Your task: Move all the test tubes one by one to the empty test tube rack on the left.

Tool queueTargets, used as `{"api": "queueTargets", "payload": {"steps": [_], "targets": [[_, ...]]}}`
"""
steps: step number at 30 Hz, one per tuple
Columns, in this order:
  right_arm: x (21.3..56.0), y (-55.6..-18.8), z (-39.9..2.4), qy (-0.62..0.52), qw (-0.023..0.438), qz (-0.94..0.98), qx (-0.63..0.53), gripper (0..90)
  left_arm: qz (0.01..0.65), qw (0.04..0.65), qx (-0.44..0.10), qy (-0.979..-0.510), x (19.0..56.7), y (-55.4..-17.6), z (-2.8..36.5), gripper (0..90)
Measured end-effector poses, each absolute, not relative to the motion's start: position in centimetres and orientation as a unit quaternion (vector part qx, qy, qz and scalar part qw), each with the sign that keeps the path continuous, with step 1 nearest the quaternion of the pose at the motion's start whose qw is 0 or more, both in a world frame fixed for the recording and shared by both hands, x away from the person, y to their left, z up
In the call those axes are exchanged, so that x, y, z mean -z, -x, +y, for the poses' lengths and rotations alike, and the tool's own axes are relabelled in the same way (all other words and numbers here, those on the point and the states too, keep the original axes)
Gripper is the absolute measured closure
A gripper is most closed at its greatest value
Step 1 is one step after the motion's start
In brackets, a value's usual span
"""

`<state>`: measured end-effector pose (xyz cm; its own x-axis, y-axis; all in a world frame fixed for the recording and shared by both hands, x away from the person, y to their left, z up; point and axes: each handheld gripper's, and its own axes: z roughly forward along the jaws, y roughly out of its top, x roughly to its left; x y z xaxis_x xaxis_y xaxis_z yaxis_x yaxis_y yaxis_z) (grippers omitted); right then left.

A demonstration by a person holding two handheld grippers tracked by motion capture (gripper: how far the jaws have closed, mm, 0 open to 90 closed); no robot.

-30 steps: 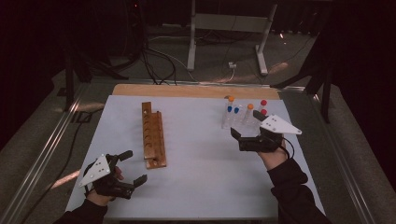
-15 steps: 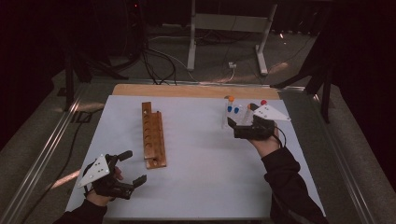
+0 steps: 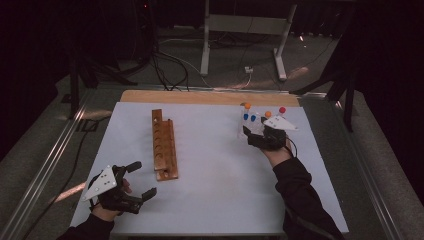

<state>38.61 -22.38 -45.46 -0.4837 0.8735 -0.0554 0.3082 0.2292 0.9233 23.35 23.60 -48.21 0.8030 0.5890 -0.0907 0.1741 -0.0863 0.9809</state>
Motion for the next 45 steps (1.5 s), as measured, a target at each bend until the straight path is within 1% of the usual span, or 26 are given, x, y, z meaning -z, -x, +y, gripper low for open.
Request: {"api": "queueTargets", "payload": {"steps": [10, 12, 13, 14, 16, 20, 25, 30, 34, 36, 40, 45], "targets": [[46.9, -39.8, -22.7, -0.437, 0.297, 0.723, -0.446, 41.0, 0.265, 0.622, -0.167, -0.718, 48.2, -23.3, 23.6, 0.6], [47.1, -40.1, -22.7, -0.442, 0.297, 0.721, -0.443, 45.1, 0.265, 0.621, -0.167, -0.718, 48.2, -23.3, 23.6, 0.6], [47.3, -40.3, -22.7, -0.447, 0.298, 0.721, -0.438, 49.0, 0.265, 0.621, -0.168, -0.718, 48.2, -23.3, 23.6, 0.6], [47.3, -40.3, -22.7, -0.447, 0.298, 0.721, -0.438, 49.0, 0.265, 0.622, -0.168, -0.718, 48.2, -23.3, 23.6, 0.6], [47.5, -40.8, -22.9, -0.456, 0.291, 0.718, -0.438, 54.6, 0.264, 0.621, -0.168, -0.718, 48.2, -23.3, 23.6, 0.6], [47.6, -41.2, -22.9, -0.46, 0.29, 0.719, -0.432, 57.7, 0.264, 0.621, -0.168, -0.718, 48.2, -23.3, 23.6, 0.6], [47.6, -41.7, -22.7, -0.463, 0.289, 0.717, -0.434, 64.3, 0.264, 0.621, -0.168, -0.719, 48.2, -23.3, 23.6, 0.5], [47.8, -42.0, -22.5, -0.468, 0.286, 0.718, -0.428, 66.9, 0.264, 0.623, -0.168, -0.717, 48.2, -23.3, 23.6, 0.6], [48.1, -42.1, -22.4, -0.471, 0.284, 0.719, -0.424, 73.7, 0.264, 0.621, -0.168, -0.718, 48.2, -23.3, 23.6, 0.6], [48.2, -42.2, -22.3, -0.474, 0.284, 0.718, -0.423, 75.6, 0.264, 0.622, -0.167, -0.718, 48.2, -23.3, 23.6, 0.6], [48.1, -42.3, -22.5, -0.476, 0.279, 0.716, -0.427, 76.4, 0.264, 0.622, -0.167, -0.718, 48.2, -23.3, 23.7, 0.6], [47.5, -42.0, -22.6, -0.468, 0.285, 0.716, -0.432, 76.8, 0.264, 0.621, -0.167, -0.718, 48.2, -23.3, 23.6, 0.6]]}}
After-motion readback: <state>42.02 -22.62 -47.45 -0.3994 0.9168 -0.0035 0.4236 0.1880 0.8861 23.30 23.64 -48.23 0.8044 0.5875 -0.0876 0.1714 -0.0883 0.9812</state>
